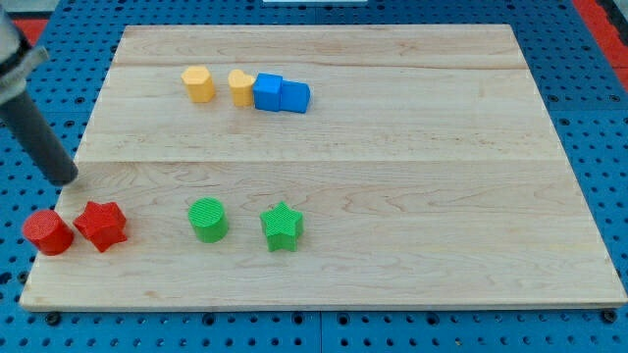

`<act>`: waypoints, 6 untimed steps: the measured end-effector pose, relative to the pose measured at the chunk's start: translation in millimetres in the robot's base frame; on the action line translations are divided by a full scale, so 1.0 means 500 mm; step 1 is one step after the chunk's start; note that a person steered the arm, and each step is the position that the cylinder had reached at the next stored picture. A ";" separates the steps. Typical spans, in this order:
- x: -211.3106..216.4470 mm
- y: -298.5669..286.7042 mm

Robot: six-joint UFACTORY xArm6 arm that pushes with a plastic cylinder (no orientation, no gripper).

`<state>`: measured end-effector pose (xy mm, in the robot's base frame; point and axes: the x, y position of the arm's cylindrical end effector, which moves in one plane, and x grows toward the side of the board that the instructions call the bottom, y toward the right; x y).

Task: Point your arm above the green circle

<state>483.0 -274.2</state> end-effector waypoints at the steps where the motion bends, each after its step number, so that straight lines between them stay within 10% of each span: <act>1: 0.046 0.065; 3: 0.029 0.055; 6: -0.049 0.336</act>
